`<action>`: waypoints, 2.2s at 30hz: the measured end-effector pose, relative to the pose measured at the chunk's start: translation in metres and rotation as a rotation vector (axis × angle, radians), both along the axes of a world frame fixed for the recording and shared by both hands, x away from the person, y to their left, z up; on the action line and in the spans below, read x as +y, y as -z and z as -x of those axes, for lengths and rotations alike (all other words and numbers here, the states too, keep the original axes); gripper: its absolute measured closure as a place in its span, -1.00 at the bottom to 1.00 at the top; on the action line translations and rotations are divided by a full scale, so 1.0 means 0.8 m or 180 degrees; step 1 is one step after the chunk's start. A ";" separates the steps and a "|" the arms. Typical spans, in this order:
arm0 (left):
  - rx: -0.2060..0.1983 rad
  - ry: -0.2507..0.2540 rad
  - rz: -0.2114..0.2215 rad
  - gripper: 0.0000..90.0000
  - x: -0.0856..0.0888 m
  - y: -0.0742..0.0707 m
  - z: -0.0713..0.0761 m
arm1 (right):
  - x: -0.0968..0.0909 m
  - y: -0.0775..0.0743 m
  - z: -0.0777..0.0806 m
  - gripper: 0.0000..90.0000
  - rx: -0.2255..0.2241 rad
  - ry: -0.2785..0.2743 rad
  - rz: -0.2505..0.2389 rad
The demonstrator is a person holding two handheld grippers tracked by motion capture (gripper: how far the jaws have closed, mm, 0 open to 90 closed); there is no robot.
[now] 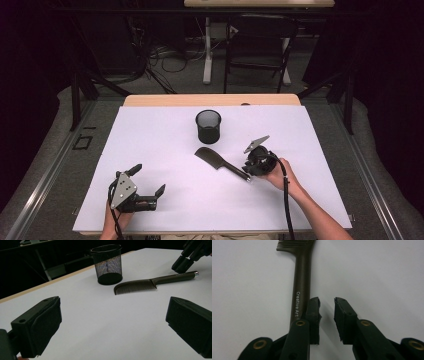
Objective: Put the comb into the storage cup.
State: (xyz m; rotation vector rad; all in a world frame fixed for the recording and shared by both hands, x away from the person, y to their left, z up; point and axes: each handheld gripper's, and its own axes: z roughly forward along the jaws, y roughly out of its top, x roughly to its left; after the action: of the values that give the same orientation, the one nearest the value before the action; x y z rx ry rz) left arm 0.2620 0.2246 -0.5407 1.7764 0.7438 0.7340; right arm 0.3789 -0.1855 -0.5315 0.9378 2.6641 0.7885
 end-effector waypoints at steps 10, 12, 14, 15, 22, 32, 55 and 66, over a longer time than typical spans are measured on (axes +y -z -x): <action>-0.0004 0.0011 0.0001 -0.99 0.000 0.000 0.000 | -0.008 -0.011 -0.004 0.05 -0.0055 0.0119 -0.0051; 0.0001 -0.0002 -0.0002 -0.99 0.000 0.000 0.000 | -0.009 -0.013 -0.004 -0.08 -0.0061 0.0156 -0.0058; 0.0001 0.0007 0.0002 -0.99 0.000 0.000 0.000 | -0.010 -0.016 -0.004 -0.16 -0.0055 0.0163 -0.0064; 0.0004 0.0001 -0.0001 -0.99 0.000 0.000 0.000 | -0.011 -0.017 -0.004 -0.19 -0.0069 0.0170 -0.0082; 0.0008 0.0009 -0.0002 -0.99 0.000 0.000 0.000 | -0.013 -0.025 -0.004 -0.48 -0.0057 0.0119 -0.0177; 0.0013 0.0007 -0.0001 -0.99 -0.001 0.000 -0.001 | -0.008 -0.031 -0.002 -0.80 -0.0079 0.0035 -0.0221; 0.0019 0.0014 0.0002 -0.99 -0.001 0.001 -0.002 | 0.016 -0.038 -0.002 -1.00 -0.0104 -0.0137 -0.0248; 0.0019 0.0026 0.0002 -0.99 -0.002 0.001 -0.001 | 0.034 -0.039 -0.003 -1.00 -0.0128 -0.0208 -0.0202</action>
State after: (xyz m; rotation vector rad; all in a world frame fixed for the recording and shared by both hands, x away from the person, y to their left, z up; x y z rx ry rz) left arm 0.2632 0.2233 -0.5411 1.7808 0.7401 0.7233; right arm 0.3809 -0.1584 -0.5002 0.8441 2.6613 0.9012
